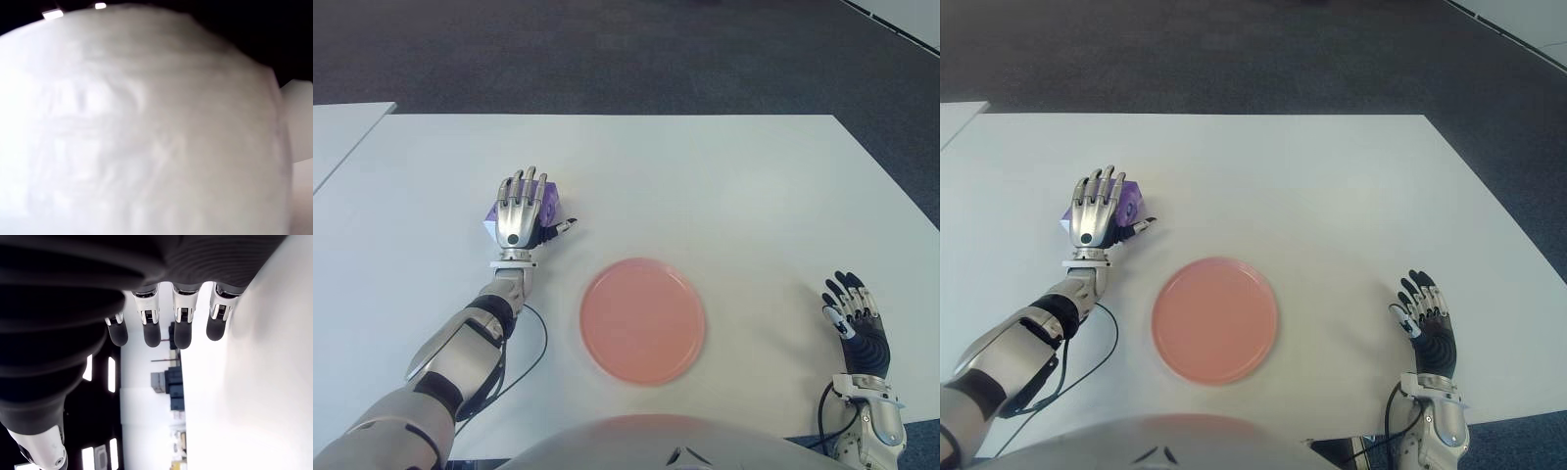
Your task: Put the tissue paper into the plate.
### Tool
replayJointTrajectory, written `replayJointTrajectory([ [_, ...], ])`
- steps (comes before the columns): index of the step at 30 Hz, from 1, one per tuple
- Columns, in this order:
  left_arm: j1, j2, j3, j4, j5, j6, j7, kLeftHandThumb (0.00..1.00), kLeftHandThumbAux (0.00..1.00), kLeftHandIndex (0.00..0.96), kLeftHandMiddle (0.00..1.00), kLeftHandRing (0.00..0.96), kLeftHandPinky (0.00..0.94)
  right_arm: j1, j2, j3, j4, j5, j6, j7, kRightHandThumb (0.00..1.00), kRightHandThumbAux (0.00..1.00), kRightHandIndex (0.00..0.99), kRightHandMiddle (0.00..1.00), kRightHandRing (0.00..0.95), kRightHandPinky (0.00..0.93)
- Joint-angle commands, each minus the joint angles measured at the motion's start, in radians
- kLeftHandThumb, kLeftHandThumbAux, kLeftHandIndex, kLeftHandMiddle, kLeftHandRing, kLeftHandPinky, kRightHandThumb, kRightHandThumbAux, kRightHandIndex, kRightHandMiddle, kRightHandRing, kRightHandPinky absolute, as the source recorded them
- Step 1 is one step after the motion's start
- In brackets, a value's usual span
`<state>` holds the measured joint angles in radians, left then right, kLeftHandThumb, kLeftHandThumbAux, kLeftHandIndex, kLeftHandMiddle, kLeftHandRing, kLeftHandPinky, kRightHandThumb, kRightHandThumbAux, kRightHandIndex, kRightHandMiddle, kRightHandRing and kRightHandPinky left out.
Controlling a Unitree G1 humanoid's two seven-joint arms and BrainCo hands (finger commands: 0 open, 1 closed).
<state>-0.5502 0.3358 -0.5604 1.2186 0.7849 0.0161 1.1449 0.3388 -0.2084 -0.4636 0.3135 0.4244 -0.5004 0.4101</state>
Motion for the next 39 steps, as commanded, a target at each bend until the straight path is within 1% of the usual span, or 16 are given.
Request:
replayJointTrajectory([
  [1,0.044,0.012,0.007,0.023,-0.009,0.033,-0.055,0.135,0.220,0.000,0.000,0.000,0.000,0.024,0.033,0.017,0.025,-0.009,0.021,-0.004,0.022,0.689,0.108,0.124,0.101,0.109],
  [9,0.046,0.023,0.007,0.026,-0.005,0.065,-0.080,0.120,0.219,0.000,0.000,0.000,0.000,0.029,0.033,0.019,0.021,-0.008,0.020,-0.005,0.022,0.689,0.108,0.124,0.101,0.109],
  [22,0.045,0.049,0.002,0.020,0.005,0.076,-0.064,0.106,0.218,0.000,0.000,0.000,0.000,0.033,0.037,0.022,0.019,-0.009,0.017,-0.007,0.022,0.689,0.108,0.124,0.101,0.109],
  [39,0.040,0.074,-0.012,0.009,0.021,0.083,-0.052,0.103,0.244,0.000,0.000,0.000,0.000,0.040,0.044,0.026,0.011,-0.013,0.013,-0.010,0.022,0.689,0.108,0.124,0.101,0.109],
])
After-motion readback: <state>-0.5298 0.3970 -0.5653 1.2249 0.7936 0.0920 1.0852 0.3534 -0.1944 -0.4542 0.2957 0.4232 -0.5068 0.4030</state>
